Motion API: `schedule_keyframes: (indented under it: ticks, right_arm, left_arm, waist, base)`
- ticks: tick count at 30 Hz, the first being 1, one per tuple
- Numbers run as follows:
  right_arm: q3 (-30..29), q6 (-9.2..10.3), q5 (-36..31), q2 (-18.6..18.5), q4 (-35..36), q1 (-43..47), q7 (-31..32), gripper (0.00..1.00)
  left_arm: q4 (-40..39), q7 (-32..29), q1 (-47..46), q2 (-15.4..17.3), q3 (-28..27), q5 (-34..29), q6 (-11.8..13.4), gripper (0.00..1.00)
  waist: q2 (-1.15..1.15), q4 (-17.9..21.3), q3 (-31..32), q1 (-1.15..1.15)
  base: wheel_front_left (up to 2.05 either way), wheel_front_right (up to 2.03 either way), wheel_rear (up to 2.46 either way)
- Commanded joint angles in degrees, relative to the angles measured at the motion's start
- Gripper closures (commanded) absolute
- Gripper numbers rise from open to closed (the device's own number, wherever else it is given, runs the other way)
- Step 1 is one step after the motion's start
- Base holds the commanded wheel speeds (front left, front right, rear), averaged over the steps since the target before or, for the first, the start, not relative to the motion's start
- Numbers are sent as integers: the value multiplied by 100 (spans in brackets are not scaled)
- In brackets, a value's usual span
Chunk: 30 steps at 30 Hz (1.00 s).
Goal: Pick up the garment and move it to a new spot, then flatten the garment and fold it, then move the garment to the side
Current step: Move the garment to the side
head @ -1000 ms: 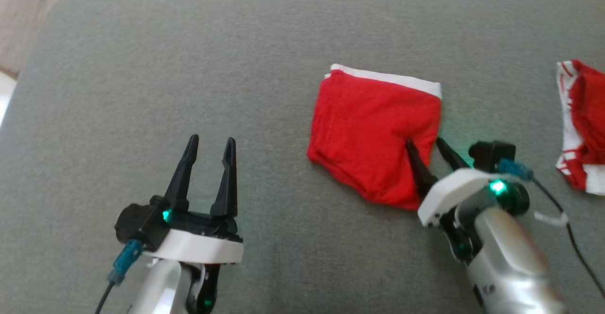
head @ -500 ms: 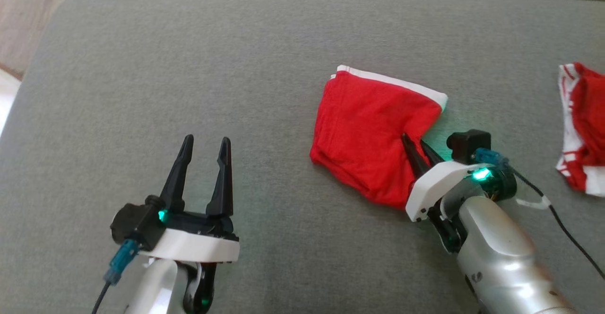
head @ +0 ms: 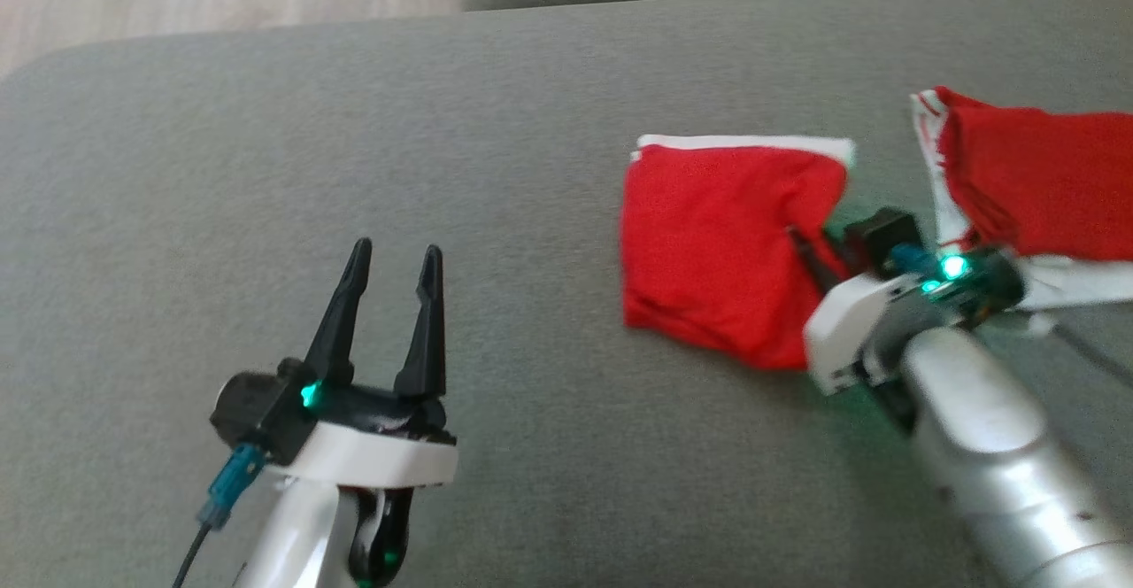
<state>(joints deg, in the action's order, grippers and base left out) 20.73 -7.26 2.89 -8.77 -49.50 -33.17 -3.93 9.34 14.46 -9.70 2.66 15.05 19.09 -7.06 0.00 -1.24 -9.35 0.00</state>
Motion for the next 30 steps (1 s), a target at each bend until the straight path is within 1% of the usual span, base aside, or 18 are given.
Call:
schedule_keyframes:
  ticks: [1, 5, 9, 13, 14, 18, 23, 25, 30]
  right_arm:
    - [299, -23, 87, -332, 329, -297, 116, 100]
    - [1006, -23, 583, -1173, 824, -419, 501, 100]
    - [1655, -23, 1216, -2201, 1458, -620, 924, 100]
    - [2154, -23, 1717, -3222, 1943, -879, 1270, 100]
    - [2154, -23, 1717, -3222, 1943, -879, 1270, 100]
    - [2504, -23, 2024, -4002, 2137, -1077, 1535, 100]
    - [2827, -23, 2113, -4703, 2044, -1216, 1753, 100]
    - [2895, -23, 2115, -4874, 1933, -1243, 1779, 100]
    - [2875, -23, 1941, -5013, 1590, -1301, 1812, 100]
  left_arm:
    - [-232, 54, -321, 21, -92, -37, 9, 0]
    - [-301, 54, -450, 21, 36, 10, 24, 0]
    - [-347, 54, -566, 21, 134, 50, 57, 0]
    - [-387, 54, -670, 21, 225, 72, 64, 0]
    - [-387, 54, -670, 21, 225, 72, 64, 0]
    - [-376, 54, -772, 21, 251, 76, 52, 0]
    - [-352, 54, -893, 21, 268, 67, 24, 0]
    - [-350, 54, -921, 21, 268, 64, 15, 0]
    - [-318, 54, -951, 21, 235, 9, -7, 0]
  waist:
    - [0, 167, 11, 0]
    - [0, 320, -28, 0]
    - [0, 394, -134, 0]
    - [0, 370, -315, 0]
    - [0, 370, -315, 0]
    - [0, 278, -538, 0]
    - [0, 108, -776, 0]
    - [0, 49, -850, 0]
    - [0, -45, -987, 0]
  base:
    - [0, 0, 0]
    - [0, 0, 0]
    - [0, 0, 0]
    - [0, 0, 0]
    - [0, 0, 0]
    - [0, 0, 0]
    - [0, 0, 0]
    - [0, 0, 0]
    - [0, 0, 0]
